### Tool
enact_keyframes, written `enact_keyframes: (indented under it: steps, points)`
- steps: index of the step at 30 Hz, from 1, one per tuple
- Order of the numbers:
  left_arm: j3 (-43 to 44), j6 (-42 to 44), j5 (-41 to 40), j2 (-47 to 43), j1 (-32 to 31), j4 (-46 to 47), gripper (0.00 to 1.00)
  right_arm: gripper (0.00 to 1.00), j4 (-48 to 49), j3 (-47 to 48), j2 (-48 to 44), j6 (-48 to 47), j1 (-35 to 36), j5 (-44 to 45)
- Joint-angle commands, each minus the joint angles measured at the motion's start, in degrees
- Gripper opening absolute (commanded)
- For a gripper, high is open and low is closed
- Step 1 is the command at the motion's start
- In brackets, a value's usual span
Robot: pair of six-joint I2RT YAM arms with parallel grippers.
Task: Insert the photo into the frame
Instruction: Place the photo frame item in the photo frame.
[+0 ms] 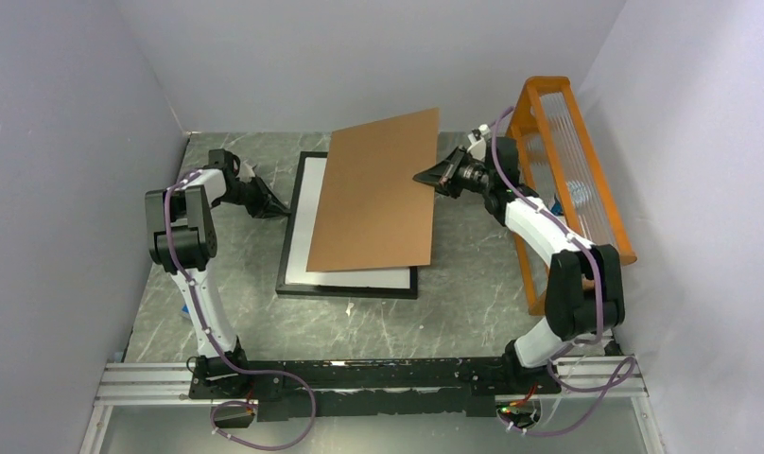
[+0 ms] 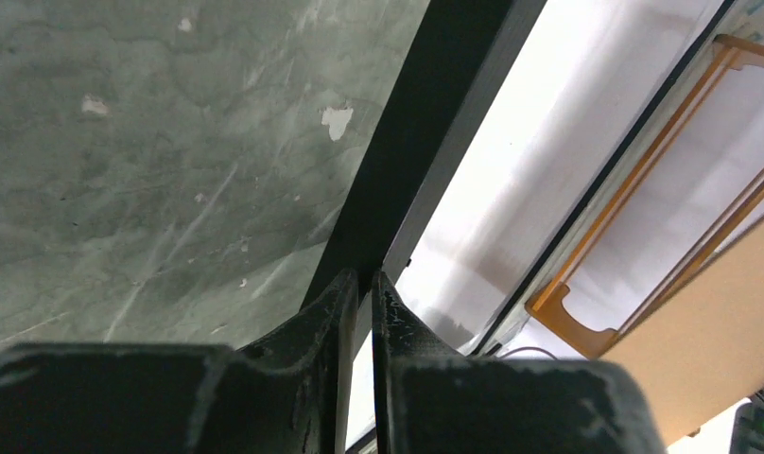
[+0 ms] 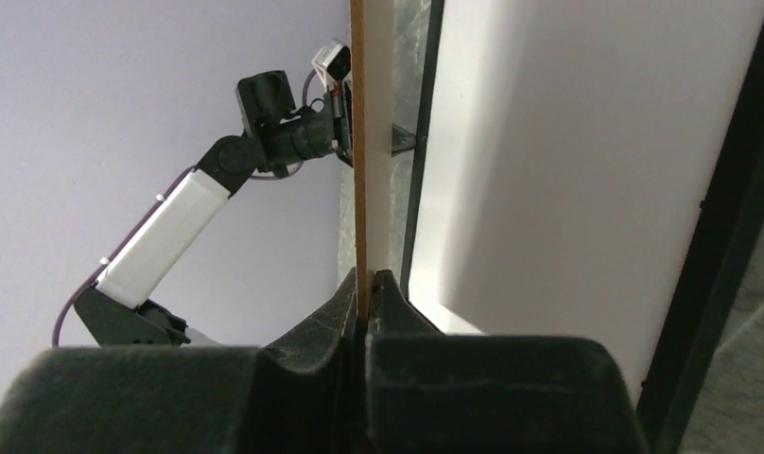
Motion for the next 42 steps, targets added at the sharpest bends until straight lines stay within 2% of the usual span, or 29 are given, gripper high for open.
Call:
enact_keyframes:
  steps: [1,24,42]
  points:
    - [-0.98,-0.39,0.84,-2.05,-0.21,-1.94,0.16,0.00,11.11,0.50,2.43,3.75,2.28,-2.87]
    - [2.11,0.82,1.61,1.50,-0.19,-4.14,0.17,0.00,22.31,4.26,19.54,10.43,5.04,-5.46]
    - [2.15,0.59,2.13,2.37,-0.19,-3.57,0.17,0.00,22.58,4.35,24.64,4.94,5.91,-6.76]
